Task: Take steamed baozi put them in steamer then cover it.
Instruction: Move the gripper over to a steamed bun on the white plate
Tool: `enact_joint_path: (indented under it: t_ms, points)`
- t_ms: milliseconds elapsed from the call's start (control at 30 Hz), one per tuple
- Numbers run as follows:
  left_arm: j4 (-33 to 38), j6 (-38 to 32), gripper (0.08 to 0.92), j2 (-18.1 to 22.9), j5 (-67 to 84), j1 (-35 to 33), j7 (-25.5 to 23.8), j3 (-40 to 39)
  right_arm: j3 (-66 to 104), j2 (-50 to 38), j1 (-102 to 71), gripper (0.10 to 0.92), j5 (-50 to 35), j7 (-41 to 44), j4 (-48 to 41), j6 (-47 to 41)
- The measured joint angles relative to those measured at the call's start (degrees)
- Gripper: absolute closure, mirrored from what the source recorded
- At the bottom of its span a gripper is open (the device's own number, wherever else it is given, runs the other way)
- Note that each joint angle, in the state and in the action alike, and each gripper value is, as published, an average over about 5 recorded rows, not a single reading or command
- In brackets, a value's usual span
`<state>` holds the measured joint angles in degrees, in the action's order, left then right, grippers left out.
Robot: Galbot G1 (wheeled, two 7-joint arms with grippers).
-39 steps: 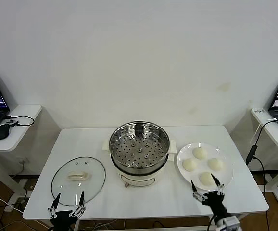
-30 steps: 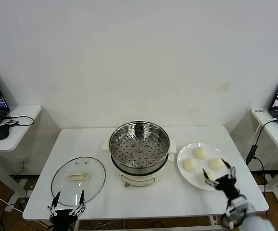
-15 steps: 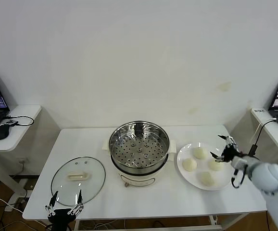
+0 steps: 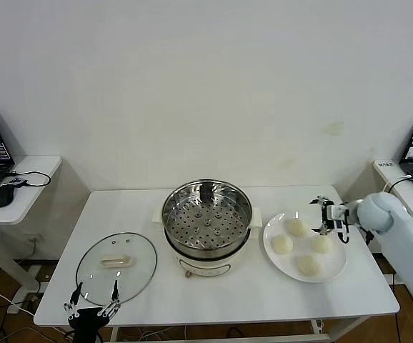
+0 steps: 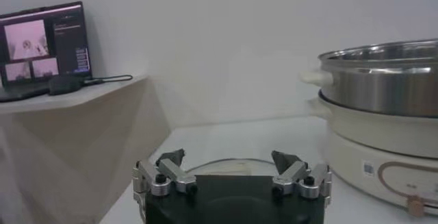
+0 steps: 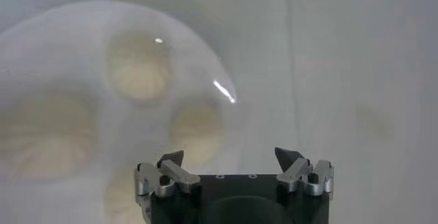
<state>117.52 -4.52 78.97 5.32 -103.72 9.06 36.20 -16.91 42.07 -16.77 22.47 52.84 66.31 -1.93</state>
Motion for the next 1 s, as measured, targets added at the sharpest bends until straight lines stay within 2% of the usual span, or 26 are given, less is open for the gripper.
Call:
enact_joint_path:
  t_ms: [333,700,867,1000]
  points:
    - [-0.5,-0.2,0.177,-0.3,-0.2,0.5,0.0,0.9,-6.9,5.6,6.2,0.203,1.2,2.2,-9.4,0.3]
    - [-1.1,-0.6,0.177,-0.9,-0.3,1.1,-0.1,1.7,-9.9,10.5,8.2,0.205,2.1,3.0,-15.5,-0.5]
    - [-1.4,-0.8,0.177,-0.8,-0.3,1.5,-0.1,1.7,-10.5,11.7,8.9,0.245,2.1,3.0,-16.9,-1.1]
    - [-1.6,-0.9,0.177,-0.8,-0.3,1.7,-0.1,1.6,-11.0,12.1,9.4,0.311,2.0,3.2,-17.6,-1.5]
